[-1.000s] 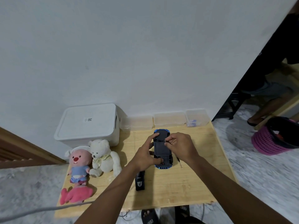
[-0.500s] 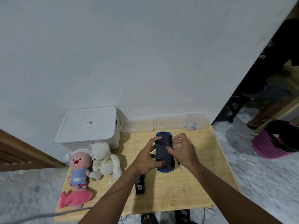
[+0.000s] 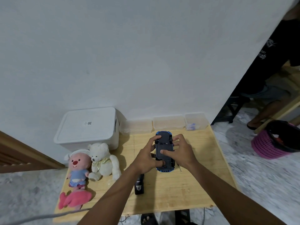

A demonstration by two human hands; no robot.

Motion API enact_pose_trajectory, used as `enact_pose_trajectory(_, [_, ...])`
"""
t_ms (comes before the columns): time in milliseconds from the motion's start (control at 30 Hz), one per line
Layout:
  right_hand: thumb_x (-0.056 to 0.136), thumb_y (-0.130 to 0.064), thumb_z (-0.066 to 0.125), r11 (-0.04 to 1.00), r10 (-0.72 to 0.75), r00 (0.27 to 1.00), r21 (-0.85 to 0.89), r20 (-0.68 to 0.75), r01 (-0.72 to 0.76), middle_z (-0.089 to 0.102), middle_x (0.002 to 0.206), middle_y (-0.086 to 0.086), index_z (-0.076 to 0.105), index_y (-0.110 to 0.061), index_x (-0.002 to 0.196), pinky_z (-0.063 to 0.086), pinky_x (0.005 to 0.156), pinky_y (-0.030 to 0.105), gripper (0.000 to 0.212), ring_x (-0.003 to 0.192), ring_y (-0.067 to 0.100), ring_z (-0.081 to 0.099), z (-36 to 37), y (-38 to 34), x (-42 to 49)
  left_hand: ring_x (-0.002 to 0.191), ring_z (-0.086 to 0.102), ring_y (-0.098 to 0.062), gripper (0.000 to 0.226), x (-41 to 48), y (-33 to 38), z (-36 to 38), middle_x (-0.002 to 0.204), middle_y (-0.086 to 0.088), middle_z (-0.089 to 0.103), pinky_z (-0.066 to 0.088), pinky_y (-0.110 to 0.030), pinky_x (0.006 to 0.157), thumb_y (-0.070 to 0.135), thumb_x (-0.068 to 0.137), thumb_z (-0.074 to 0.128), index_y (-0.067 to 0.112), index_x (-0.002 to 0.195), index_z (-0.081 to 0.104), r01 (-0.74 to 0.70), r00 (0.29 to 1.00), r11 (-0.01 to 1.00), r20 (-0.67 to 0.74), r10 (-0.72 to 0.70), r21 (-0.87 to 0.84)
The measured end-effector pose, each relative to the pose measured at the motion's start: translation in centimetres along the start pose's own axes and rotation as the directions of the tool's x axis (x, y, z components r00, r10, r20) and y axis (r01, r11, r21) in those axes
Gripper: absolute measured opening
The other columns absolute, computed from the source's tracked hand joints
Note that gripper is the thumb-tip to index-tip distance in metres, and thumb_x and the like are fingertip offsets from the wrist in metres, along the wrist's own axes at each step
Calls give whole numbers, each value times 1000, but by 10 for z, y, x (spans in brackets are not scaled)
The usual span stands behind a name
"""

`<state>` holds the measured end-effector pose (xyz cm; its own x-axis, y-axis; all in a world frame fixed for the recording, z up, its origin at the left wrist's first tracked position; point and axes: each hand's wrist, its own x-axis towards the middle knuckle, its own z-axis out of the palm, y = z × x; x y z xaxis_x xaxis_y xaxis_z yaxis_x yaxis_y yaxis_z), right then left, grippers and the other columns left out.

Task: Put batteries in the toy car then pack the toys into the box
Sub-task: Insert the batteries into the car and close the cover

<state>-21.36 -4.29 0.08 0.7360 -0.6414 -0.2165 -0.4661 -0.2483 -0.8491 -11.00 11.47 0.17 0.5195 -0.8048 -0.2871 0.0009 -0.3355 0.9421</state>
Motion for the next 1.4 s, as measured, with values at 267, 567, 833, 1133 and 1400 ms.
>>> enact_pose_trajectory(267, [53, -50, 90, 1000, 20, 999, -25, 49, -19, 65, 101, -5, 44, -39, 95, 57, 74, 35, 63, 96, 15, 65, 1, 5, 3, 87, 71, -17, 92, -2, -7, 5, 129, 1, 66, 63, -39, 81, -4, 76, 79, 44, 143, 40, 11, 1000, 999, -7, -11, -48])
enact_pose_trajectory(567, [88, -39, 73, 988, 132, 981, 58, 143, -141, 73, 102, 0, 62, -26, 100, 61, 72, 38, 21, 87, 18, 73, -12, 12, 21, 103, 71, -30, 85, -5, -18, 4, 132, 1, 63, 63, -42, 84, -1, 76, 82, 44, 137, 43, 54, 998, 996, -20, -55, -64])
enact_pose_trajectory(833, [84, -31, 73, 846, 221, 972, -512, 81, -150, 65, 106, 5, 65, -22, 103, 45, 76, 27, 23, 98, 24, 62, -8, 72, 40, 107, 68, -26, 88, -1, -26, 2, 136, 2, 60, 63, -37, 83, 3, 75, 86, 49, 137, 44, 85, 995, 993, -37, -88, -79])
enact_pose_trajectory(1133, [87, -7, 54, 830, 219, 975, -531, 31, -170, 70, 96, 11, 72, -11, 91, 54, 73, 31, 18, 86, 31, 67, 27, 95, 49, 103, 69, -19, 90, 6, -33, 4, 133, 10, 60, 60, -29, 80, -3, 78, 82, 48, 141, 43, 96, 993, 991, -65, -103, -96])
enact_pose_trajectory(1400, [90, -16, 73, 999, 8, 999, 39, -53, -5, 77, 94, -7, 79, -19, 97, 61, 79, 32, 9, 88, 8, 72, -12, 57, 46, 110, 67, -17, 89, 18, -32, 1, 134, 6, 60, 61, -33, 86, -4, 76, 82, 46, 139, 44, 112, 991, 989, -61, -118, -97])
